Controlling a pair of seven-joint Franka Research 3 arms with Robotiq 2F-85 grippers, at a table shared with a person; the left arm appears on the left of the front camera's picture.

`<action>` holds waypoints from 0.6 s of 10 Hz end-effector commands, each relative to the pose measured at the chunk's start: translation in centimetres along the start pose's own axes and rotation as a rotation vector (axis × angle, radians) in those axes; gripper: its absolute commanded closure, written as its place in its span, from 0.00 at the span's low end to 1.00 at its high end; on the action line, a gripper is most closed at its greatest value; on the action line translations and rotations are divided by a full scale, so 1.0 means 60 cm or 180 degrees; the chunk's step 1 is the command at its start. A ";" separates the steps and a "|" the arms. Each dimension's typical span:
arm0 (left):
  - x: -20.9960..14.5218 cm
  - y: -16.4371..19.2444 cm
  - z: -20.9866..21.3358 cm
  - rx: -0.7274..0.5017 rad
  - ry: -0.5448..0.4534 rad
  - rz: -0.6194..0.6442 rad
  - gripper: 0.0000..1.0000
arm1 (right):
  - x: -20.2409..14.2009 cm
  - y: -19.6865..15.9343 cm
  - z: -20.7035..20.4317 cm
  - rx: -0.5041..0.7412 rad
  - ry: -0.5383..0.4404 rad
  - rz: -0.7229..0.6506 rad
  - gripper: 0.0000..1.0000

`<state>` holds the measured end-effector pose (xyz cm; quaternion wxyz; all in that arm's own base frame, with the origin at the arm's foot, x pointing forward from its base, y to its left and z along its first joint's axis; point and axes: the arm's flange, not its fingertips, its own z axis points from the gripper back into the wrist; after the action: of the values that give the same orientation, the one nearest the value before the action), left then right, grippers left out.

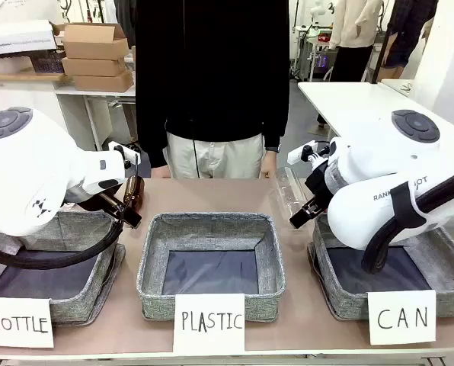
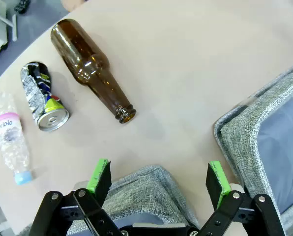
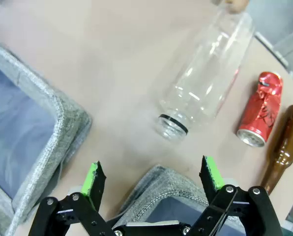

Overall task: Sort the can waste into the basket.
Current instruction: Pick up the can waste from the table and place it in the right Fabric basket.

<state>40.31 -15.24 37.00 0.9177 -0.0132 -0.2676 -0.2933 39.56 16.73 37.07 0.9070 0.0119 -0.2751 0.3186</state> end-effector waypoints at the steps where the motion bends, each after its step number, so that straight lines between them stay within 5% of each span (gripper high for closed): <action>1: 0.000 0.000 0.000 0.0000 -0.0001 0.0000 0.00 | 0.000 0.000 0.000 0.0000 0.0000 0.0000 0.00; 6: 0.000 0.000 0.000 0.0000 -0.0001 0.0000 0.00 | 0.000 0.000 0.000 0.0000 0.0000 0.0000 0.00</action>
<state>40.30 -15.25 37.00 0.9176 -0.0132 -0.2676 -0.2936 39.56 16.74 37.07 0.9069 0.0117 -0.2751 0.3188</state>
